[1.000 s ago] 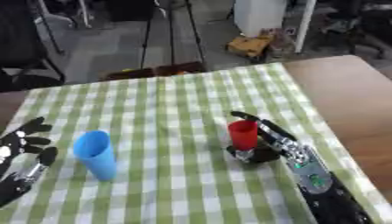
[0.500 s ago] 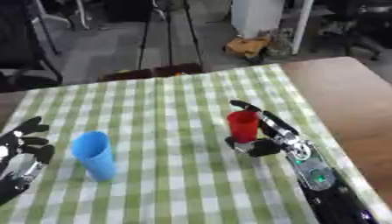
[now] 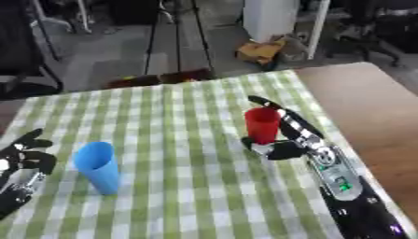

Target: Pour the contents of one cup into another cup.

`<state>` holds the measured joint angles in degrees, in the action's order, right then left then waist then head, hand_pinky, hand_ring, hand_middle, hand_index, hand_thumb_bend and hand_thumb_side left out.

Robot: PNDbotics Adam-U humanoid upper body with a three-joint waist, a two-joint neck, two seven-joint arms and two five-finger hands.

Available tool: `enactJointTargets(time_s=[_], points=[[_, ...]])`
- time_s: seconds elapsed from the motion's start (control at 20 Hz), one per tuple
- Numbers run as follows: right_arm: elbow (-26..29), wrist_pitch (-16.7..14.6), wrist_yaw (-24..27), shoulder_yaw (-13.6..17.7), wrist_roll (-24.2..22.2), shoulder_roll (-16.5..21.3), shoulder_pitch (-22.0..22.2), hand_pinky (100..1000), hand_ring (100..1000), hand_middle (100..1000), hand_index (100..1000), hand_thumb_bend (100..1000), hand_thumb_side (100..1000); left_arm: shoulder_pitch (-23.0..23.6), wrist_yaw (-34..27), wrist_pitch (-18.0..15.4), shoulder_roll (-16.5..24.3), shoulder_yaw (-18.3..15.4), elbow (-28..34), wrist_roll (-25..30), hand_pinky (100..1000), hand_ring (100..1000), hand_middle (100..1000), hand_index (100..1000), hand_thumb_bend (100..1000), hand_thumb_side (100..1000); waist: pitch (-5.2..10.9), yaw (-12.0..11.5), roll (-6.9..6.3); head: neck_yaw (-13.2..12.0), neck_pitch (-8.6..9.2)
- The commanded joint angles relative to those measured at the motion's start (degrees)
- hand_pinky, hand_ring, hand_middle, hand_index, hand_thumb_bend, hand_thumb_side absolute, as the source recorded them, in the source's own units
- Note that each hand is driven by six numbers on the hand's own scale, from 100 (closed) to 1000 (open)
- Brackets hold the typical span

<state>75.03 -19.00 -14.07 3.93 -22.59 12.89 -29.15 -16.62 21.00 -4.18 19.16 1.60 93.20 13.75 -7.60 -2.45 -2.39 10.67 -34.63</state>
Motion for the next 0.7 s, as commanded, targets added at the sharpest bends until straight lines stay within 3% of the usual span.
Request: enactJointTargets(time_s=[0.05, 0.3, 0.45, 0.7], points=[[1.9, 0.4, 1.1, 0.0, 0.3, 1.4, -0.5, 732, 272, 478, 997, 135, 101, -1.3, 0.1, 0.1, 1.3, -0.4, -1.9, -0.8, 729, 769, 816, 958, 420, 755, 0.86, 0.1, 0.03, 0.0, -0.09], [2.7, 0.9, 1.8, -0.3, 1.0, 1.5, -0.4, 732, 275, 479, 998, 134, 100, -3.0, 2.3, -0.8, 1.7, 0.1, -7.5, -2.2, 727, 769, 811, 963, 411, 696, 0.96, 0.5, 0.09, 0.0, -0.21], [2.9, 1.0, 2.1, -0.4, 1.3, 1.4, -0.3, 733, 275, 479, 999, 133, 100, -4.4, 3.9, -2.5, 1.8, 0.8, -10.7, -2.8, 726, 769, 807, 964, 489, 689, 1.04, 0.7, 0.18, 0.0, -0.31], [3.0, 1.3, 2.5, -0.4, 1.5, 1.3, -0.2, 733, 276, 479, 999, 132, 101, -6.9, 7.0, -5.7, 1.6, 1.6, -16.5, -3.9, 727, 766, 801, 963, 542, 681, 1.13, 1.1, 0.38, 0.1, -0.49]])
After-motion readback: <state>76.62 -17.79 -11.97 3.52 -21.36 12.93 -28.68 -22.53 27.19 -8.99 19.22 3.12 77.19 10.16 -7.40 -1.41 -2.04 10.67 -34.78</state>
